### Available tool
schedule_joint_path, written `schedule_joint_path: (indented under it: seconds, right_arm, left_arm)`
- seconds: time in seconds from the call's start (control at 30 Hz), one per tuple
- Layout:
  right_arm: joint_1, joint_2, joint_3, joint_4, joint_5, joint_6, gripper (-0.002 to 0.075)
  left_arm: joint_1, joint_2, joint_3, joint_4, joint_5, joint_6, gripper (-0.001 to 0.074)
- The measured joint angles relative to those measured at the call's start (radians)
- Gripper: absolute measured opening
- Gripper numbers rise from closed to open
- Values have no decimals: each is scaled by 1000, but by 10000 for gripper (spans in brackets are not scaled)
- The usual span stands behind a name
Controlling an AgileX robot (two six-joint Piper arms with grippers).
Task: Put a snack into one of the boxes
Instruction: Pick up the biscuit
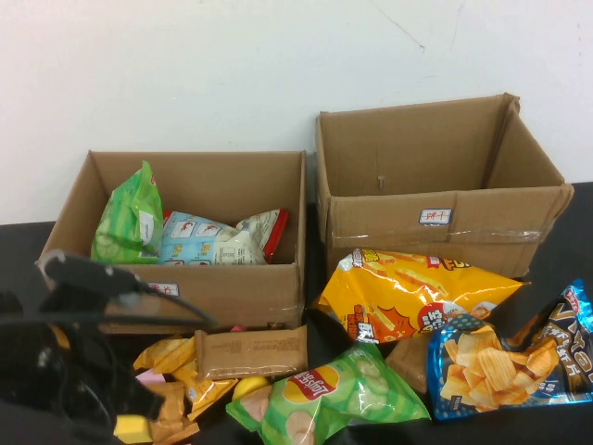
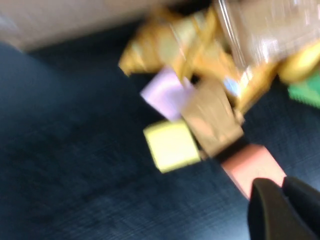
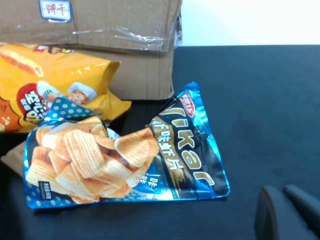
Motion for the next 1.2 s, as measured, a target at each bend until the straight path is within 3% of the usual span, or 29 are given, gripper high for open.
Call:
schedule_joint_path:
  seconds: [0.1, 0.27, 0.4, 0.53, 0.9, 1.2]
  right_arm:
    - [0, 0, 0, 0, 0, 0, -1]
    - [0, 0, 0, 0, 0, 0, -1]
    - [0, 0, 0, 0, 0, 0, -1]
    - [0, 0, 0, 0, 0, 0, -1]
    - [0, 0, 0, 0, 0, 0, -1]
    - [0, 0, 0, 0, 0, 0, -1]
  left_arm:
    - [0, 30, 42, -80, -48, 64, 203]
    - [0, 121, 56, -149, -193, 86, 544]
    - [0, 216, 56, -174, -288, 90, 623]
    - [0, 324, 56, -199, -360, 92, 600]
    - [0, 470, 56, -281, -519, 97, 430]
    - [0, 470, 56, -290, -526, 98, 58]
